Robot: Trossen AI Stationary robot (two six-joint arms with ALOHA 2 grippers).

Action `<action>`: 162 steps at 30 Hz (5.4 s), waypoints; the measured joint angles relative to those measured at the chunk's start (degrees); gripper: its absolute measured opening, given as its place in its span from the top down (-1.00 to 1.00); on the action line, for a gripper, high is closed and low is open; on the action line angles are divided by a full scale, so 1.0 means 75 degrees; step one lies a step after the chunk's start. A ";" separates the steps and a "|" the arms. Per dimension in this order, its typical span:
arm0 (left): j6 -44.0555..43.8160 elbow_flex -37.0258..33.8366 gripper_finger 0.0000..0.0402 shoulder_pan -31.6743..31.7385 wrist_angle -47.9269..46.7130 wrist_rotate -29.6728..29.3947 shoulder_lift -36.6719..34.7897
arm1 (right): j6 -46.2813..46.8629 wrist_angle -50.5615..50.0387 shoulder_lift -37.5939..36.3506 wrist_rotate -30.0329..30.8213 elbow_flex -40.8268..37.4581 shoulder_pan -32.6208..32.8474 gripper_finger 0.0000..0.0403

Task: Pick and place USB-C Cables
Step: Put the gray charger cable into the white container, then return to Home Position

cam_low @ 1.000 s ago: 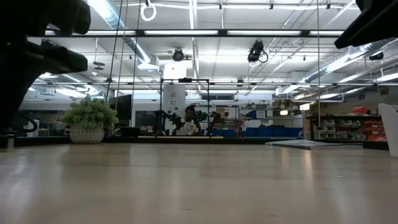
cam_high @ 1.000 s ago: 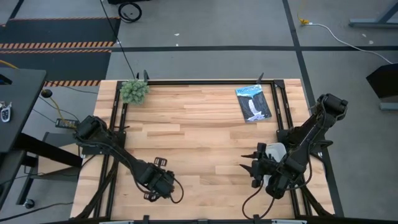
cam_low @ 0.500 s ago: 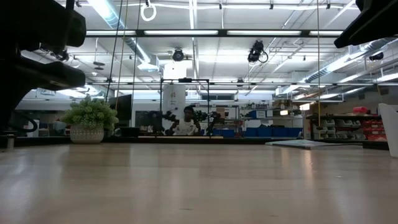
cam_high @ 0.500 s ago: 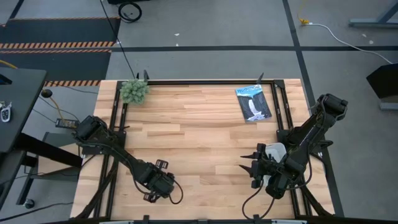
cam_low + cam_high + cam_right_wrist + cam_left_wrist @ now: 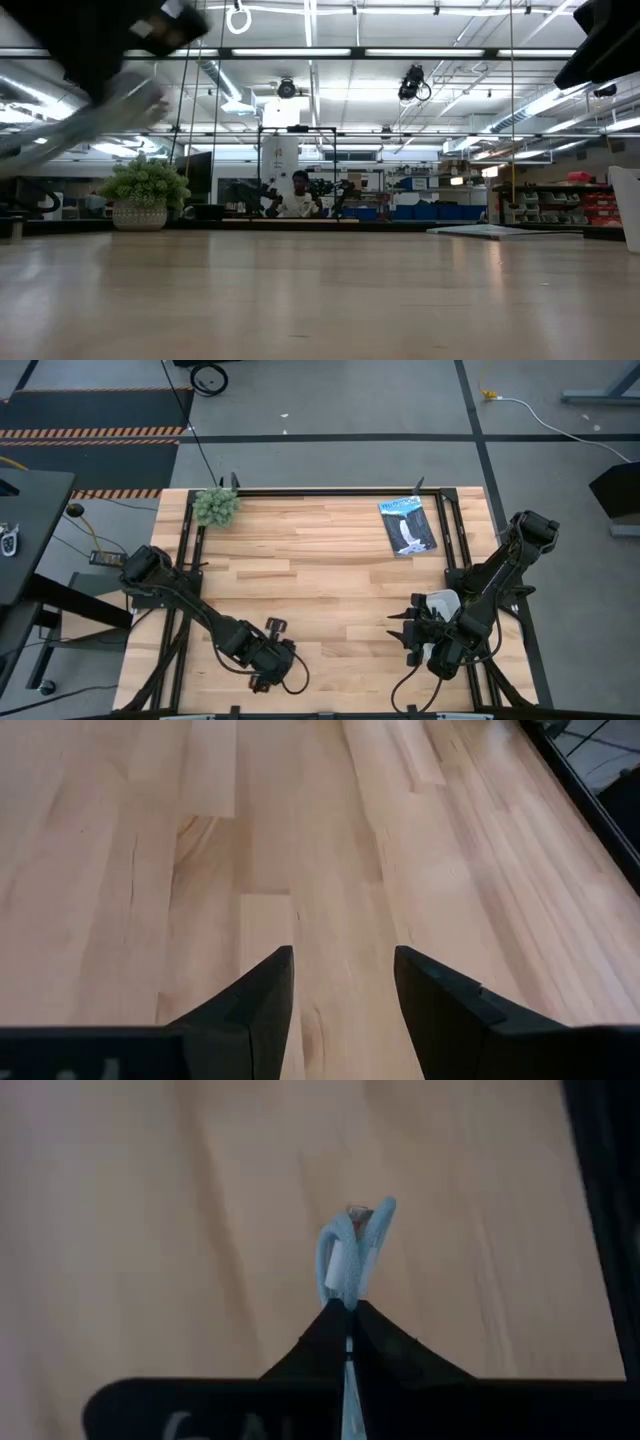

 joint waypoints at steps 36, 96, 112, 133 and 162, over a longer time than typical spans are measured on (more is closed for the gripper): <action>0.4650 0.0965 0.92 0.1323 0.6884 -0.2783 -0.0006 | -0.6622 0.7286 -0.0003 -0.1605 0.0006 -0.1942 -0.33; 0.2802 0.0959 0.34 0.1399 0.5001 -0.2065 -0.0163 | 0.4662 -0.6003 -0.1112 -0.6752 0.0261 -0.1057 0.88; 0.2789 0.0962 0.34 0.1301 0.4870 -0.2039 -0.0163 | 0.5100 -0.5467 -0.1779 -0.7497 -0.0140 -0.1218 0.49; 0.2402 0.0968 0.34 0.1256 0.4290 -0.2039 -0.0232 | 0.4745 -0.5288 -0.2465 -0.5938 0.0620 -0.1111 0.35; 0.2063 -0.3851 0.44 0.2251 0.7608 0.0300 -0.2856 | -0.0982 0.2316 -0.5035 -0.1998 -0.2443 -0.0178 0.64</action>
